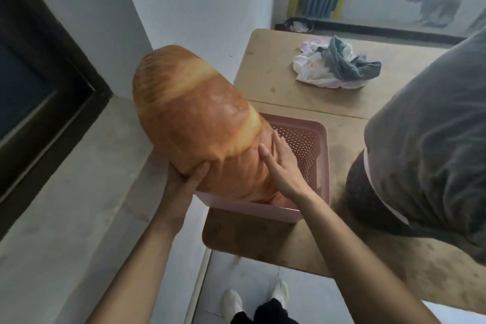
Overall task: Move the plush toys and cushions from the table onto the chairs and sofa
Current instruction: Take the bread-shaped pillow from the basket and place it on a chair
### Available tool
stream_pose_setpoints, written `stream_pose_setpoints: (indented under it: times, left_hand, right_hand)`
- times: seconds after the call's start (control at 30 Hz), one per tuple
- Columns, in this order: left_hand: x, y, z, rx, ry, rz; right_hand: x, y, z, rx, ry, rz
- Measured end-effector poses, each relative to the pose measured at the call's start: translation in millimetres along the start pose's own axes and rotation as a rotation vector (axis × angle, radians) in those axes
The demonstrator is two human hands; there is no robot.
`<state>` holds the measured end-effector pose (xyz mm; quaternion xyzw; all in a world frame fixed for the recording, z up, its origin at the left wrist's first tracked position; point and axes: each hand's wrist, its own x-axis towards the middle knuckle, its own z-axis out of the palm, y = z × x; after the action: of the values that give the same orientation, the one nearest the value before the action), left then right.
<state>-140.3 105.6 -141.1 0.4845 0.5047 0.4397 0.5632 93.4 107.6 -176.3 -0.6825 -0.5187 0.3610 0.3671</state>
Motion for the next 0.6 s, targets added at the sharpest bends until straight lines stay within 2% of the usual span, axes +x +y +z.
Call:
stream_pose_setpoints:
  times: [0.13, 0.27, 0.43, 0.53, 0.6]
  left_hand:
    - [-5, 1, 16, -0.011, -0.123, -0.001]
    - [-3, 42, 47, 0.023, -0.106, 0.117]
    - [5, 117, 71, 0.126, -0.086, 0.449]
    - [16, 143, 73, 0.309, -0.086, 0.695]
    - [23, 151, 76, 0.328, -0.118, 0.747]
  right_hand:
    - [1, -5, 7, -0.022, -0.005, -0.002]
    - [-3, -24, -28, 0.210, 0.054, -0.039]
    - [-16, -81, -81, 0.545, 0.149, 0.048]
    - [-38, -112, -99, 0.668, 0.156, -0.060]
    - [-58, -129, -101, 0.660, 0.157, -0.138]
